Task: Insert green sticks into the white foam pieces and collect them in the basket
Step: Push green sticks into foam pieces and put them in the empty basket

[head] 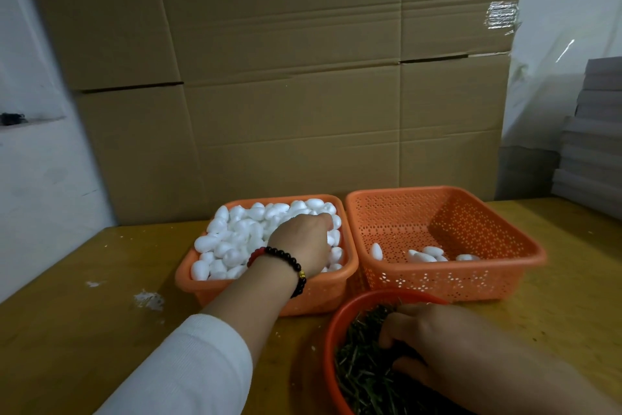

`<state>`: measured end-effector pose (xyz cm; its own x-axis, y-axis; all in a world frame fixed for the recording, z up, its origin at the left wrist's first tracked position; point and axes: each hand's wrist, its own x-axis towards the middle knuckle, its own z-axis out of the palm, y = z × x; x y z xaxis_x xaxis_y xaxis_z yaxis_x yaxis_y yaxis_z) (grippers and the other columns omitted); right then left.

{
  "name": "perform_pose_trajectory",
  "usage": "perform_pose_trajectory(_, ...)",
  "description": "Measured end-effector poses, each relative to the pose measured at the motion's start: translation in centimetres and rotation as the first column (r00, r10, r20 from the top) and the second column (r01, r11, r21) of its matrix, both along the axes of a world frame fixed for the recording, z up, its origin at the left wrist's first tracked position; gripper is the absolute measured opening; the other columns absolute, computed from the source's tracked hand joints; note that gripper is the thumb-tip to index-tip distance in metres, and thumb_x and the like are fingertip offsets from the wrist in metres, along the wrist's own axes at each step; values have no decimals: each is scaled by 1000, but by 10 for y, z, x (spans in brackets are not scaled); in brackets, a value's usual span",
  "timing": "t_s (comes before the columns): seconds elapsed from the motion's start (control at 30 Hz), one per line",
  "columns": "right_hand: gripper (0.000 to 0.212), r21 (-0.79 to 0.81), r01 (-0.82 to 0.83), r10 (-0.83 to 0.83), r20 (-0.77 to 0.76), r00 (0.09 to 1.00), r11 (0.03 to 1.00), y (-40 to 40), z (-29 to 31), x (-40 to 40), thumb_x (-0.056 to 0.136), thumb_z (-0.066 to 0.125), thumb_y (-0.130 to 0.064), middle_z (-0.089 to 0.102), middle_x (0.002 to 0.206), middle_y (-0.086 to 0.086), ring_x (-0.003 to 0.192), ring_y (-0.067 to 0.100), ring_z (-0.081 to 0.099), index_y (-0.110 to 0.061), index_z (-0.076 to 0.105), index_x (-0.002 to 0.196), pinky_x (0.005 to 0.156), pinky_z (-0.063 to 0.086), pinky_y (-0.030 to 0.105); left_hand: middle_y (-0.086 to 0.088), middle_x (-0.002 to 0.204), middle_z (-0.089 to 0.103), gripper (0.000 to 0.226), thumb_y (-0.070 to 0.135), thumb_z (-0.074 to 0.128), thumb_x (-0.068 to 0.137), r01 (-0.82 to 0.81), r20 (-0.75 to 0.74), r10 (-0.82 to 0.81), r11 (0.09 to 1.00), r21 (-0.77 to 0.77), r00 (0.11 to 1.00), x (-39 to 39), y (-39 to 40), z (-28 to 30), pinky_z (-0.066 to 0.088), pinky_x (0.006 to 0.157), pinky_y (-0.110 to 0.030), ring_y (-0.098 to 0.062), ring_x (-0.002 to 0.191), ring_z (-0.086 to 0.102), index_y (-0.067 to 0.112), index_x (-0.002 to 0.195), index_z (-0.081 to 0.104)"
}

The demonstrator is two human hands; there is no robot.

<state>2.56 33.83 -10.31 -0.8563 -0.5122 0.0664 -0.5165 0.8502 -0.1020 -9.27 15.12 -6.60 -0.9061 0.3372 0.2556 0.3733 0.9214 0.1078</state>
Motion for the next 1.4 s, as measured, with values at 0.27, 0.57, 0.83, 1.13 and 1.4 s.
perform_pose_trajectory(0.27, 12, -165, 4, -3, 10, 1000, 986, 13, 0, 3, 87, 61, -38, 52, 97, -30, 97, -11, 49, -40, 58, 99, 87, 38, 6, 11, 88, 60, 18, 20, 48, 94, 70, -158, 2, 892, 447, 987, 26, 0, -13, 42, 70, -22, -9, 88, 57, 18, 95, 65)
perform_pose_trajectory(0.57, 29, -175, -43, 47, 19, 999, 984, 23, 5, 9, 83, 59, -57, 49, 111, -30, 106, -8, 47, -47, 56, 110, 92, 37, 10, -8, 97, 74, 12, 9, 53, 95, -271, 220, -516, -24, 962, 828, 73, 18, -18, 51, 67, -25, -11, 77, 65, 15, 100, 63)
perform_pose_trajectory(0.83, 25, -220, -91, 100, 32, 994, 971, 26, 0, 4, 86, 60, -41, 56, 107, -30, 103, -11, 50, -43, 61, 111, 89, 40, 10, -20, 111, 69, 26, 20, 61, 77, -558, 214, -763, -221, 800, 610, 74, 19, -24, 55, 68, -30, -22, 83, 69, 5, 98, 58)
perform_pose_trajectory(1.13, 14, -233, -104, 101, -28, 995, 967, 23, -8, 0, 85, 60, -38, 59, 95, -29, 94, -10, 55, -38, 63, 99, 83, 44, 11, -17, 96, 72, 36, 28, 67, 79, -711, 138, -827, -370, 597, 546, 77, 16, -30, 58, 58, -30, -22, 71, 70, -4, 94, 72)
perform_pose_trajectory(1.4, 15, -255, -91, 71, -87, 994, 963, 20, -8, 5, 84, 56, -45, 56, 91, -29, 90, -7, 55, -37, 63, 96, 80, 44, 11, -18, 94, 72, 48, 26, 70, 75, -747, 107, -846, -394, 535, 523, 81, 16, -35, 57, 55, -31, -23, 68, 70, 2, 115, 58)
